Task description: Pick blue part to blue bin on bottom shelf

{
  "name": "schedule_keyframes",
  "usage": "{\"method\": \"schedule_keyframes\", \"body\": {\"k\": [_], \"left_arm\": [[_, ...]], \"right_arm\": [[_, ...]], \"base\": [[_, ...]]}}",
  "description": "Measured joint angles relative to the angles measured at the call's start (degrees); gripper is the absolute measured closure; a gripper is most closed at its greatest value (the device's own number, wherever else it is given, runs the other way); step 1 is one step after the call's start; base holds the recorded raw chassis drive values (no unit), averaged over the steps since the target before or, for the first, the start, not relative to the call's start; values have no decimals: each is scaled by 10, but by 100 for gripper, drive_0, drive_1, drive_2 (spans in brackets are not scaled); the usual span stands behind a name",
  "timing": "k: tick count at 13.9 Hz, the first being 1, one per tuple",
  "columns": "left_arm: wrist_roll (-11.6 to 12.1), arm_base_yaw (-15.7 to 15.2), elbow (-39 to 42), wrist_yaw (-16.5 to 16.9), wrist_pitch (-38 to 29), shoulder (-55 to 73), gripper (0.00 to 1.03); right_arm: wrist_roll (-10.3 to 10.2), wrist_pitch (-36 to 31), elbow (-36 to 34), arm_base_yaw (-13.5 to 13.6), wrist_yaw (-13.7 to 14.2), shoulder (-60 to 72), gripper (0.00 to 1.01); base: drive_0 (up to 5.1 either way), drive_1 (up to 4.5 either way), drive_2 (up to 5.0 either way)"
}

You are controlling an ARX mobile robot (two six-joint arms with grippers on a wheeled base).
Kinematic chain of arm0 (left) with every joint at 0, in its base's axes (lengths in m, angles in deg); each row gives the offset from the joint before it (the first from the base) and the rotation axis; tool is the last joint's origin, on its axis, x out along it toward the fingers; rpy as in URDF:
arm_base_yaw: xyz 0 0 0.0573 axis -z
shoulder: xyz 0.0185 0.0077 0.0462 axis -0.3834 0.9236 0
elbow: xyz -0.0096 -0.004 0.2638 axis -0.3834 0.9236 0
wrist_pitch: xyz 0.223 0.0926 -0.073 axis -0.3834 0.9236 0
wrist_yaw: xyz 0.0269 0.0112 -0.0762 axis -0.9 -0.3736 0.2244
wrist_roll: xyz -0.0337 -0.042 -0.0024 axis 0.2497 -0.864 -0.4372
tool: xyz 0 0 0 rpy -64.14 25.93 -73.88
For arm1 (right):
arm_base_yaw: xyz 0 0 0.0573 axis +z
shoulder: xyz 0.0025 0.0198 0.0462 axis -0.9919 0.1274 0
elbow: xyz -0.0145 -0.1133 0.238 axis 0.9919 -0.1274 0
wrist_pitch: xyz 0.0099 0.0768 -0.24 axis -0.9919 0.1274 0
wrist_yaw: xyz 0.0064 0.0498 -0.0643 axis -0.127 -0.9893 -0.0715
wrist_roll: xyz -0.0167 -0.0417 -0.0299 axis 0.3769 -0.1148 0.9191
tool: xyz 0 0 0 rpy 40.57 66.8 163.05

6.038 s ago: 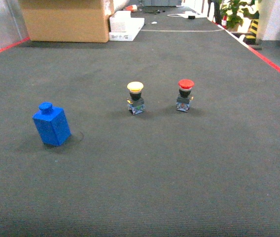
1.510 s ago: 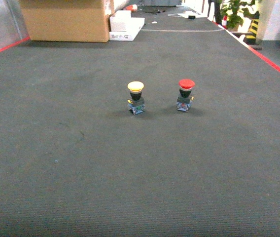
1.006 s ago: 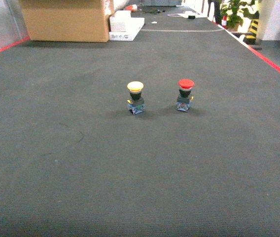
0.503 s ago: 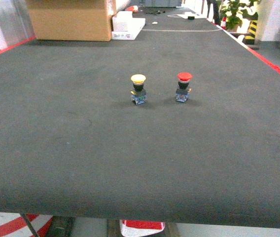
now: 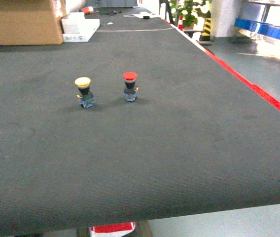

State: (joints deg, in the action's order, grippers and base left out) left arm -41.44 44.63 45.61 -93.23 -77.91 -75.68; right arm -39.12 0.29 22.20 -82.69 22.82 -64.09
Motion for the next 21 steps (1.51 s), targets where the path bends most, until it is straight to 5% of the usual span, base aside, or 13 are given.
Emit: {"method": "schedule_keyframes", "body": {"k": [21], "left_arm": [[0,0,0,0,0,0,59]], "right_arm": [[0,0,0,0,0,0,3]], "base": [[-156,-156,-156]]}}
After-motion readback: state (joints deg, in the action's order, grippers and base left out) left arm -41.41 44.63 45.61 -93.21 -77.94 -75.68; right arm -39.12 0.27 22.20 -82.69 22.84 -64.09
